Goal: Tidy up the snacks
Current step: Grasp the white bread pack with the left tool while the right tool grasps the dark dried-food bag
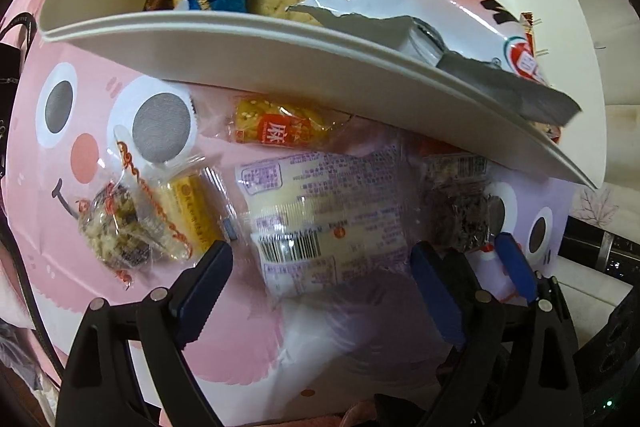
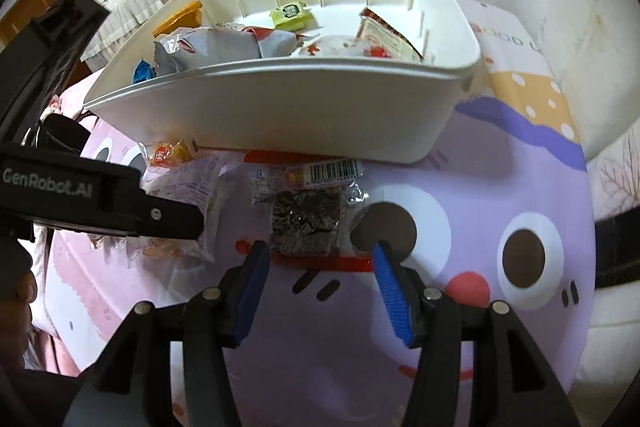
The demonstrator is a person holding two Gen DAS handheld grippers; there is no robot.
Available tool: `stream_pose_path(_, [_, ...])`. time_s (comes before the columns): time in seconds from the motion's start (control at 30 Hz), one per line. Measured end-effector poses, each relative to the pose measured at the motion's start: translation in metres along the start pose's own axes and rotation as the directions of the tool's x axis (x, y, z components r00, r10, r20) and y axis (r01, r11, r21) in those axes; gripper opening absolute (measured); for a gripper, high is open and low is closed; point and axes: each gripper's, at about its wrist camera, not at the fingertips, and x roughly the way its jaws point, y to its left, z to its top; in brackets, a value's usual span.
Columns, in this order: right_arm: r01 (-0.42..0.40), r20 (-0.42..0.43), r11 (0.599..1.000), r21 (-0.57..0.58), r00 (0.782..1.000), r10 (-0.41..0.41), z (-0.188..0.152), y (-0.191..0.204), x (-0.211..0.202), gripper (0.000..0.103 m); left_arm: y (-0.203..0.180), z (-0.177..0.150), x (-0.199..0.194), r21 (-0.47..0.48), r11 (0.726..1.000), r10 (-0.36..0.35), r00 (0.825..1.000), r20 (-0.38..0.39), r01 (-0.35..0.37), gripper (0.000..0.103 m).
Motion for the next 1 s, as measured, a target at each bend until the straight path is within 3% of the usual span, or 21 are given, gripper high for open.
stream_pose_path(0.1, [-0.007, -0.004, 1.000, 0.002, 1.000, 0.007, 0.001, -0.002, 0.005, 0.069, -0.001, 0.004, 0.004, -0.006, 1.000, 0.008, 1.000, -0.002, -0.008, 0.091])
stream_pose_path(0.37, [-0.015, 0.019, 0.998, -0.057, 1.000, 0.017, 0.005, 0.003, 0.016, 0.078, -0.006, 0.017, 0.013, -0.023, 1.000, 0.007, 1.000, -0.017, -0.007, 0.091])
stream_pose_path(0.83, [0.083, 0.118, 0.978, -0.192, 0.991, -0.061, 0.006, 0.023, 0.034, 0.083, -0.004, 0.024, 0.020, -0.041, 0.999, -0.003, 1.000, -0.015, 0.002, 0.091])
stream_pose_path(1.0, [0.083, 0.138, 0.977, -0.197, 0.989, -0.056, 0.003, 0.023, 0.035, 0.083, -0.007, 0.023, 0.020, -0.042, 0.999, 0.007, 1.000, -0.006, -0.007, 0.091])
